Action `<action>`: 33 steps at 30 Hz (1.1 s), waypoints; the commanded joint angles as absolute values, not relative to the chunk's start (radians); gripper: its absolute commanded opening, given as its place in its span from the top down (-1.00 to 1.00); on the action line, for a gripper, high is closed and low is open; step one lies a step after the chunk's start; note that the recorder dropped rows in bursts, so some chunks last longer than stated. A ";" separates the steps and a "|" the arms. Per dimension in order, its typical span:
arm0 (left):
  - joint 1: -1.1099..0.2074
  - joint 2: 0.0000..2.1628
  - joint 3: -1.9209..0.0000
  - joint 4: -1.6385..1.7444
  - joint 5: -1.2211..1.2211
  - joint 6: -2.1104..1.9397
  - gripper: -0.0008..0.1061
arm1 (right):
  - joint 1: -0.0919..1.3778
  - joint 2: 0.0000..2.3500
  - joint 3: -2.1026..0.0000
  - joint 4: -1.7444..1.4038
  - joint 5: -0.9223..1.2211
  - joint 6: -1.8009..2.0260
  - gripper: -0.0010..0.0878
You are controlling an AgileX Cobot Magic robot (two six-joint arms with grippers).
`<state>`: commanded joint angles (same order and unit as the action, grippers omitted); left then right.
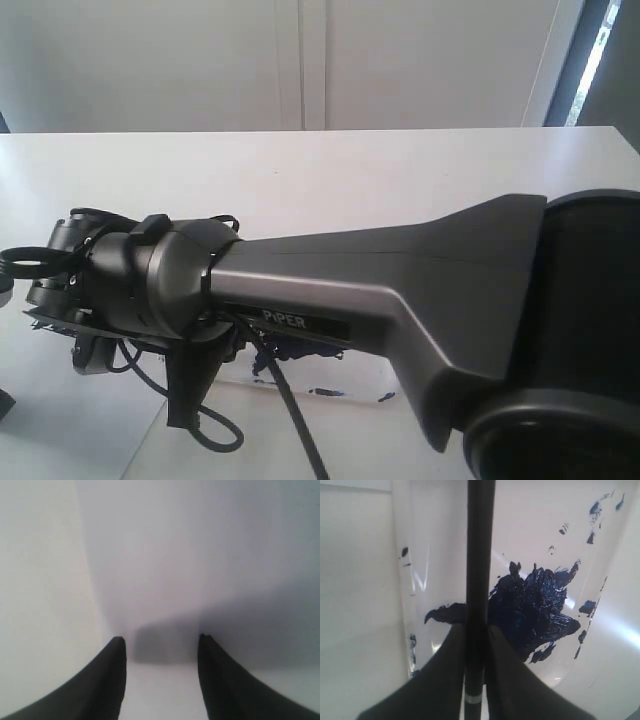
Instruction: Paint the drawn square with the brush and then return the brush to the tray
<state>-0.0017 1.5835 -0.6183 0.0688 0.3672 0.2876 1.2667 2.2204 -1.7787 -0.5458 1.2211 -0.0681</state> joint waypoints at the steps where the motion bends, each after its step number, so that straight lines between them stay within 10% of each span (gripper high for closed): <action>1: -0.002 1.584 -0.618 0.069 0.367 0.288 0.04 | 1.267 2.219 -1.779 -0.546 1.221 -0.064 0.98; 33: -0.002 1.584 -0.618 0.069 0.319 0.288 0.04 | 1.267 2.148 -1.719 -0.524 1.221 -0.041 0.98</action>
